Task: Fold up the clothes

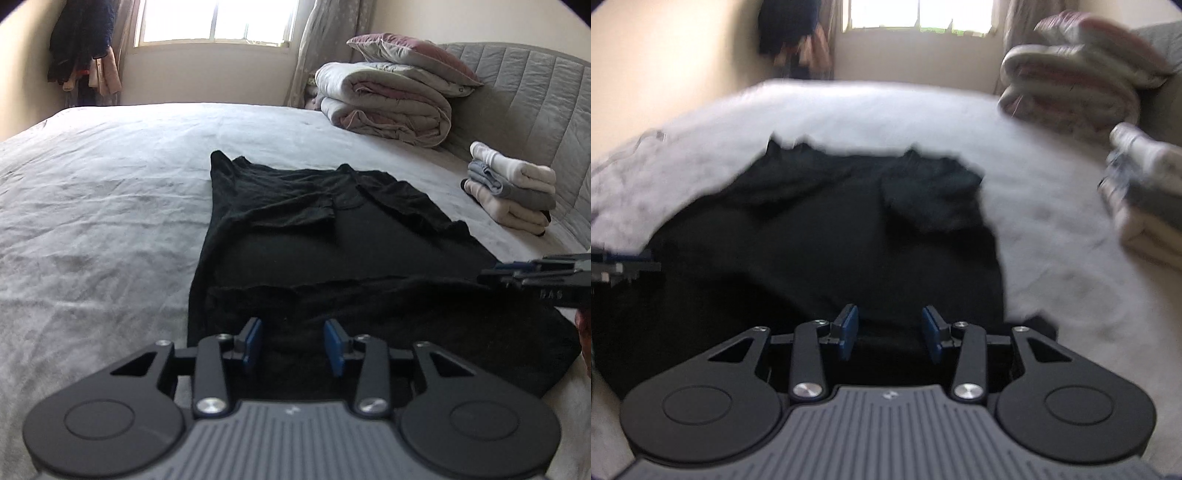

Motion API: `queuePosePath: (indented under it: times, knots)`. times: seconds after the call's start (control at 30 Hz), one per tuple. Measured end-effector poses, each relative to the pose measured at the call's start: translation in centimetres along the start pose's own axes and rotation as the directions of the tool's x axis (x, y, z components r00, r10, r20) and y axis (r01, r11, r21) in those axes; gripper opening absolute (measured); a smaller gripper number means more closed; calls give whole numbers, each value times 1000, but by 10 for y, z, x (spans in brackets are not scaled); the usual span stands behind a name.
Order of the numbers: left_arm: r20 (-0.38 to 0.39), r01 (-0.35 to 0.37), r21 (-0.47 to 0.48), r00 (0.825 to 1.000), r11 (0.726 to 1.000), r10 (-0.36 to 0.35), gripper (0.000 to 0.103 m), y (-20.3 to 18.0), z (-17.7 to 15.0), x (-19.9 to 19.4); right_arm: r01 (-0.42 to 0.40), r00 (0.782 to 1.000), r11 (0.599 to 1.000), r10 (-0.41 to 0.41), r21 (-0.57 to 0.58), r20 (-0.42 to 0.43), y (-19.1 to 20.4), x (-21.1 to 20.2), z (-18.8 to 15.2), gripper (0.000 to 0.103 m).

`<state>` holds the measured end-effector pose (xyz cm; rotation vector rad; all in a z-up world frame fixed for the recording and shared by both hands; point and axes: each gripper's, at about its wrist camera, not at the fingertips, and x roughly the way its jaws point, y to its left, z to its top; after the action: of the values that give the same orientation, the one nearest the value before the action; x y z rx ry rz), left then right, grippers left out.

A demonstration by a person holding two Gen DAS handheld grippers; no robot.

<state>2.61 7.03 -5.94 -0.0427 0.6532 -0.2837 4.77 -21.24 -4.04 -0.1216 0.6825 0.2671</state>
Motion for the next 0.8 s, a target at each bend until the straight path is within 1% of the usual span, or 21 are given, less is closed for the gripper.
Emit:
queuePosePath:
  times: [0.07, 0.1, 0.13, 0.2, 0.23, 0.27, 0.33, 0.43, 0.5, 0.67, 0.73, 0.77, 0.8]
  knots:
    - [-7, -3, 6, 1000, 1000, 3, 39, 0, 0, 1, 6, 1000, 1000, -6, -18, -2, 3, 1, -1, 42]
    - [-11, -4, 8, 1000, 1000, 4, 39, -1, 0, 2, 8, 1000, 1000, -9, -27, -2, 5, 1, -2, 37]
    - [-13, -6, 10, 1000, 1000, 6, 40, -1, 0, 2, 4, 1000, 999, -4, -33, -2, 6, 0, -2, 25]
    - [-14, -8, 15, 1000, 1000, 9, 40, -2, 0, 2, -6, 1000, 999, 6, -43, -3, 10, -2, -2, 11]
    - [-14, -10, 18, 1000, 1000, 10, 40, -2, 0, 2, 3, 1000, 998, -3, -59, 1, 13, -2, -3, 8]
    - [-14, -11, 20, 1000, 1000, 11, 40, -2, 0, 2, 14, 1000, 997, -13, -77, 6, 16, -2, -4, 7]
    - [-15, -11, 21, 1000, 1000, 12, 40, -2, 0, 2, 51, 998, 994, -47, -94, 45, 19, -3, -5, 5]
    - [-17, -13, 23, 1000, 1000, 14, 40, -3, 0, 2, 110, 990, 987, -97, -115, 106, 22, -5, -6, 4]
    - [-17, -15, 28, 1000, 999, 16, 41, -3, 0, 2, 166, 974, 977, -141, -135, 177, 24, -7, -6, 4]
    - [-19, -18, 35, 1000, 999, 19, 43, -5, 0, 2, 186, 974, 973, -163, -140, 159, 21, 4, -9, 7]
    - [-16, -19, 29, 1000, 999, 20, 43, -5, 1, 1, 187, 972, 974, -165, -128, 167, 20, 0, -8, 19]
    - [-14, -23, 26, 1000, 999, 23, 43, -5, 1, 1, 178, 972, 977, -155, -121, 178, 20, -5, -6, 21]
    - [-12, -26, 23, 1000, 999, 27, 43, -4, 1, 1, 168, 971, 979, -145, -113, 189, 20, -10, -5, 29]
